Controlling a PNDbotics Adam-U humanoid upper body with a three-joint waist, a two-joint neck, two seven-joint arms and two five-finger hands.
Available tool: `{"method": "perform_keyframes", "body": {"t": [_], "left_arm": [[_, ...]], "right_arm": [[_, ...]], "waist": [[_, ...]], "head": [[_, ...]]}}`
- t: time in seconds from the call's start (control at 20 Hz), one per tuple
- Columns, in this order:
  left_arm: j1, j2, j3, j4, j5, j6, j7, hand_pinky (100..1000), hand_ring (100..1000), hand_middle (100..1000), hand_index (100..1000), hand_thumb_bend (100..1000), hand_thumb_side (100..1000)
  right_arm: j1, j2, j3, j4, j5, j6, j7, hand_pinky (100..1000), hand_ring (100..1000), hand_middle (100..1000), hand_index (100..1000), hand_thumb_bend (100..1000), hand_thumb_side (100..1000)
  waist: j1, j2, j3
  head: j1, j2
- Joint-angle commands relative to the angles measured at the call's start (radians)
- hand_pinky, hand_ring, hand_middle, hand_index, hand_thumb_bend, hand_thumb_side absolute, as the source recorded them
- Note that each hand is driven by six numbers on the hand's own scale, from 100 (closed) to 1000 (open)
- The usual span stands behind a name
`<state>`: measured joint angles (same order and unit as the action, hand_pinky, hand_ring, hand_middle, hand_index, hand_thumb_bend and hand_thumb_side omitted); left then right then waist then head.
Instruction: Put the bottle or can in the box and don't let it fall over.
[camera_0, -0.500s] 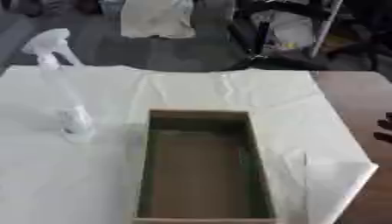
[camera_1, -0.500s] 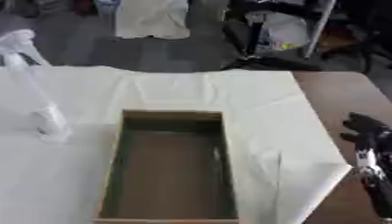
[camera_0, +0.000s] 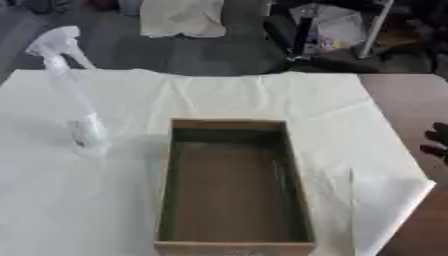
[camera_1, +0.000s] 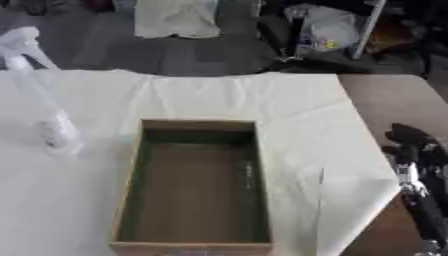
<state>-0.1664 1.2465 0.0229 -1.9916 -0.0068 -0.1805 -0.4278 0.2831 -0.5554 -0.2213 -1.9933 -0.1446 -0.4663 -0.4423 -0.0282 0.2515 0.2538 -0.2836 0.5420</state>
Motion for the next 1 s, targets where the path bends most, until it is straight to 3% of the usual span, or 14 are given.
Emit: {"method": "perform_keyframes", "body": {"t": [0.05, 0.55, 1.0], "left_arm": [[-0.016, 0.043, 0.004, -0.008, 0.001, -0.005, -0.041, 864, 776, 780, 851, 100, 724], [-0.088, 0.054, -0.001, -0.004, 0.025, 0.008, -0.068, 863, 778, 781, 852, 100, 682], [-0.301, 0.031, -0.055, 0.152, 0.022, 0.016, -0.122, 861, 779, 781, 852, 100, 635]], "right_arm": [[-0.003, -0.006, -0.009, -0.007, 0.003, 0.009, 0.003, 746, 826, 802, 751, 100, 647], [-0.015, 0.024, -0.003, -0.007, 0.001, 0.03, 0.005, 740, 815, 797, 747, 100, 666], [-0.025, 0.02, 0.008, -0.007, -0.008, 0.038, 0.015, 738, 814, 797, 747, 100, 664]], "waist": [[0.002, -0.017, -0.002], [0.005, -0.011, -0.015], [0.005, -0.014, -0.039]], "head": [[0.009, -0.002], [0.057, -0.019], [0.108, -0.035]]}}
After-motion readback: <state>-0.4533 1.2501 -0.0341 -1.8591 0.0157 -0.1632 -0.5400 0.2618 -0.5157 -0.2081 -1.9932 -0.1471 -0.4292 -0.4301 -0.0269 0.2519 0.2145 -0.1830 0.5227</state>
